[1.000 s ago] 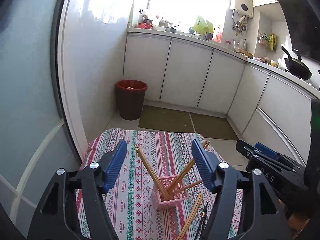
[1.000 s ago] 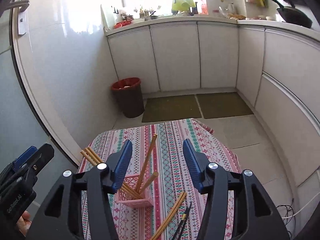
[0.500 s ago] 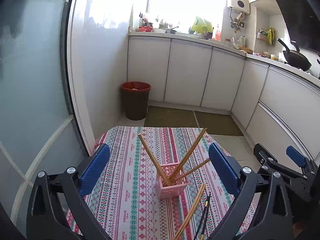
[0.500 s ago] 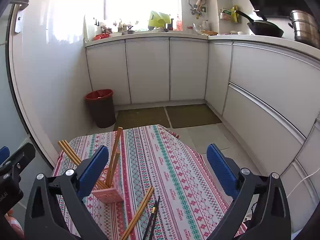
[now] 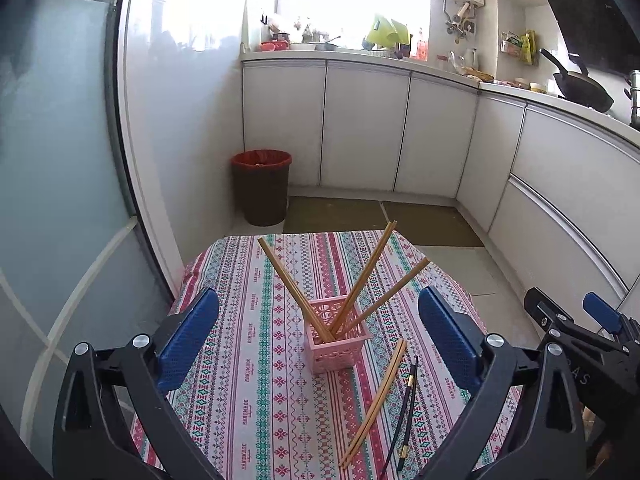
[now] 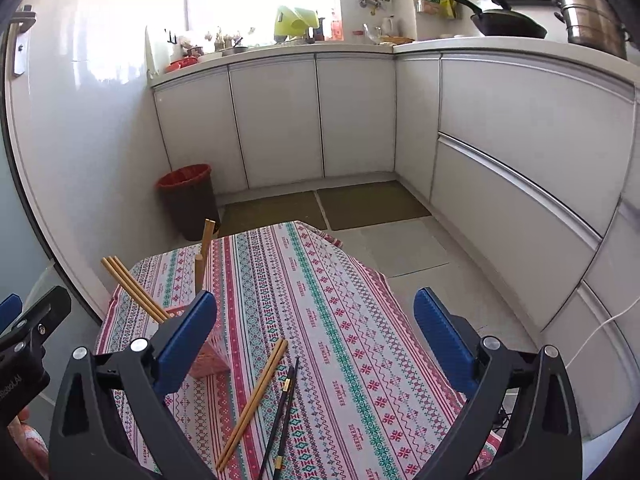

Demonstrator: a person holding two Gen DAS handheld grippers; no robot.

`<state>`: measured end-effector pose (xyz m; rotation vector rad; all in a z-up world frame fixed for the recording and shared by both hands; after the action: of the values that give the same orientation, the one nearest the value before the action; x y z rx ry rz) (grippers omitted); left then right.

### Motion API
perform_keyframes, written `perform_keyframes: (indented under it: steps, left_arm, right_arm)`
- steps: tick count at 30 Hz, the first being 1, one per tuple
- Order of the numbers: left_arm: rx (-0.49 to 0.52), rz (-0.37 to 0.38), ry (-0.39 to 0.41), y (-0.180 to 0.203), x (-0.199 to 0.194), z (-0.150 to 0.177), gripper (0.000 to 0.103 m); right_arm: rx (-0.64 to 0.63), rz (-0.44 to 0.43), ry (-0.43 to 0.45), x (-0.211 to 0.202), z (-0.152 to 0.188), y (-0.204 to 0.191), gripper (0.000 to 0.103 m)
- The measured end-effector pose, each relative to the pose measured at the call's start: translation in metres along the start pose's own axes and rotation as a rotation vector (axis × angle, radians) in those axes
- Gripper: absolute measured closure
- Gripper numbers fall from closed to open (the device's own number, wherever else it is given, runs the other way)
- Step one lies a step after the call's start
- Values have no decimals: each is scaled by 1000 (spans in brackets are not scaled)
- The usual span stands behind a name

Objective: Organize utensils
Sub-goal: 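Move both open grippers back over the remaining chopsticks and pen, then close the left gripper on the black pen while the right gripper grasps a chopstick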

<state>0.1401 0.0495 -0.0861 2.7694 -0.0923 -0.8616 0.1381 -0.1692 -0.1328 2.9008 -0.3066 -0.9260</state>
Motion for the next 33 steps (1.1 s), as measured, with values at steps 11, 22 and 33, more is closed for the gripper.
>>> perform_keyframes:
  steps: [11, 22, 33]
  left_arm:
    - [92, 78, -328, 35, 53, 74, 7]
    - [134, 144, -691, 94, 122, 164, 8]
    - [247, 85, -835, 123, 179, 203, 70]
  right_arm:
    - [92, -15, -246, 50, 98, 50, 7]
    - [326, -148, -407, 95, 175, 91, 7]
    - [636, -271, -500, 118, 207, 112, 7]
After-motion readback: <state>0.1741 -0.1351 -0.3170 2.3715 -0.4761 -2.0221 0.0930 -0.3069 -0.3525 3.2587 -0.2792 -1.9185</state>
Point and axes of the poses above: each gripper's, at about its wrist camera, not at the fingertips, and x roughly the way its jaws point, y to its right, z to its underside, the point moved 10 cm from there along x, roughly the way its jaws point, and after that the axes turned 15 degrees about -x, right-handed, at the moved point
